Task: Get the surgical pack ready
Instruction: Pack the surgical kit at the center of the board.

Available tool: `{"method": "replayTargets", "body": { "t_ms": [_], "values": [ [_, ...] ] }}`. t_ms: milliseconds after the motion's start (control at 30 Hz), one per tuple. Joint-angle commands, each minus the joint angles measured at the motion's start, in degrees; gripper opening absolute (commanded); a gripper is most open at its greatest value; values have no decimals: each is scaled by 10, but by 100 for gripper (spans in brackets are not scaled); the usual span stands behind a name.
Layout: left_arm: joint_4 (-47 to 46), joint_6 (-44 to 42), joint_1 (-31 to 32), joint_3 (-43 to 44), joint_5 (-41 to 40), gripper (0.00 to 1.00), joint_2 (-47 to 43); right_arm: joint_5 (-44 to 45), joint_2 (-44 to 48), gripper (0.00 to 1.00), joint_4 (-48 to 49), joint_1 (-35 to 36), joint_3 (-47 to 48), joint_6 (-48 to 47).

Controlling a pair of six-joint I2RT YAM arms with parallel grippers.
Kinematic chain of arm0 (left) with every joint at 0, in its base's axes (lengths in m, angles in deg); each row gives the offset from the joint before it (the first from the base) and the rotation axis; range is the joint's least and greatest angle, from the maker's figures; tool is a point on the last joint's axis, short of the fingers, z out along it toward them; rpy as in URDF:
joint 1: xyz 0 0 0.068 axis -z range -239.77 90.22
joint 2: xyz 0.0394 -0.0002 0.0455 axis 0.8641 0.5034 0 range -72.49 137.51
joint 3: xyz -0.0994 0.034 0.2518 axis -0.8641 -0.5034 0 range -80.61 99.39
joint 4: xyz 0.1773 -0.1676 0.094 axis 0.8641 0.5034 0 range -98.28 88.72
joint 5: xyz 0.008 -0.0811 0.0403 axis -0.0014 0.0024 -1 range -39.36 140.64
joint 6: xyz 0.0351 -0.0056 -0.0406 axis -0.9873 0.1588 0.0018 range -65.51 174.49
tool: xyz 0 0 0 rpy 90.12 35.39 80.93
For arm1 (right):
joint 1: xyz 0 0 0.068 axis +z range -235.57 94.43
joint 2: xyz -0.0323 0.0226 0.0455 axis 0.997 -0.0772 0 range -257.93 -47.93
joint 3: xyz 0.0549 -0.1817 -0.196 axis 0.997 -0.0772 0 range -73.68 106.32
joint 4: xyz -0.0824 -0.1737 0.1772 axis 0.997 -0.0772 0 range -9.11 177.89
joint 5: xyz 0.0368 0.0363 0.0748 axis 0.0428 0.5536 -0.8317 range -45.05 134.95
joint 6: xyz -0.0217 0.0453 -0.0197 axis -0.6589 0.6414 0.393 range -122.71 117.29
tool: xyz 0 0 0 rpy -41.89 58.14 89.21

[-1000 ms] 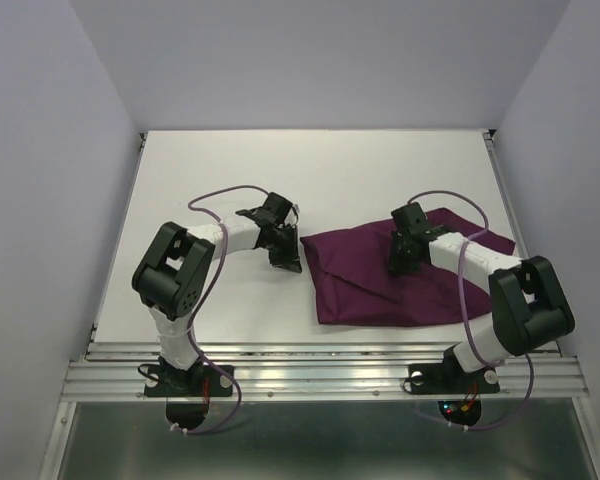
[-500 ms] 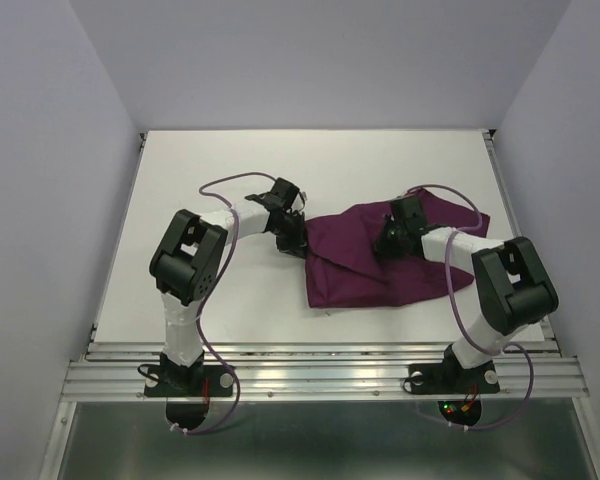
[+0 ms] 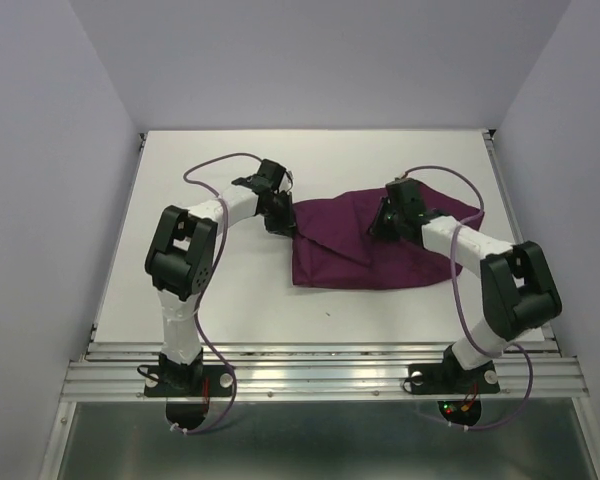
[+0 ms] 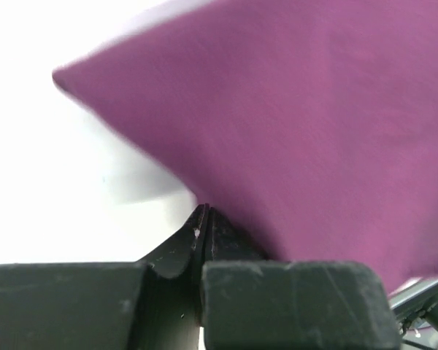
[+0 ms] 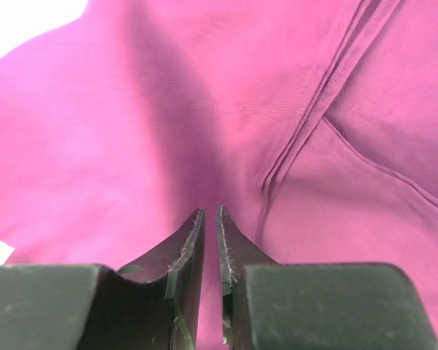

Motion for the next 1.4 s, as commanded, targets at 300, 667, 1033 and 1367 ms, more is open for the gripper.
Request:
{"method": "replayTargets", "body": {
  "t_ms": [300,667,1033,1367],
  "values": [
    [24,-3,1,-82,-31,0,-137,-2,177,15,-98,22,-109,10],
    [-7,3,1,-140,-23,0,-116,-53,143,14,-28,56,-176,42],
    [3,-1,1,-108,-46,0,-104,134,198,19,-117,40,-108,-3],
    [-1,11,-4,-82,-62,0,-72,164,94,75,-128,-225,54,-93]
  ]
}}
